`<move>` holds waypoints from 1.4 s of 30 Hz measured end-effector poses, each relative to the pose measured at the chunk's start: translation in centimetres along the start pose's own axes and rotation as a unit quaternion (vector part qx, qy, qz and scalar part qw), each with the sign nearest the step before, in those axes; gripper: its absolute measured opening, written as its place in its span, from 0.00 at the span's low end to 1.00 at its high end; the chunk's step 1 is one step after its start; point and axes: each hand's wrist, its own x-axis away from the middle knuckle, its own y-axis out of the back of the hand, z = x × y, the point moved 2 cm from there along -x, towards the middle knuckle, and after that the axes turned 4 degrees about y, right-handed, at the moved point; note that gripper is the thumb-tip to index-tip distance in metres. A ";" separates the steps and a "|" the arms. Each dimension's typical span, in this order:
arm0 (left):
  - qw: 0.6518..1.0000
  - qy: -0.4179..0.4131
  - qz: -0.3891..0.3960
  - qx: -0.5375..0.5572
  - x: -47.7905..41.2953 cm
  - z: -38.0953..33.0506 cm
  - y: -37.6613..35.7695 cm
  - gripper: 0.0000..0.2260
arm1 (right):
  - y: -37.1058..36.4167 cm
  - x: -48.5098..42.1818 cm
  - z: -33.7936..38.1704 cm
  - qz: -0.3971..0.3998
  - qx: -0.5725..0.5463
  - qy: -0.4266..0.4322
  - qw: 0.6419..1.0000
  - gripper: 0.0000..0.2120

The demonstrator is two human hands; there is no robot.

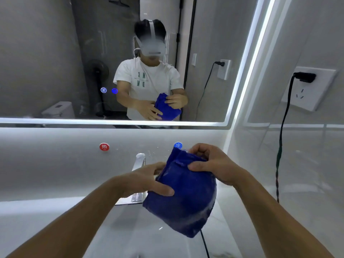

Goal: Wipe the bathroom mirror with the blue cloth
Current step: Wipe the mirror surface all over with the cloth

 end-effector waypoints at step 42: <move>0.966 -0.052 -0.044 0.250 0.0 1.1 4.2 0.17 | 1.2 1.3 -4.6 -0.034 -0.359 0.012 0.933 0.16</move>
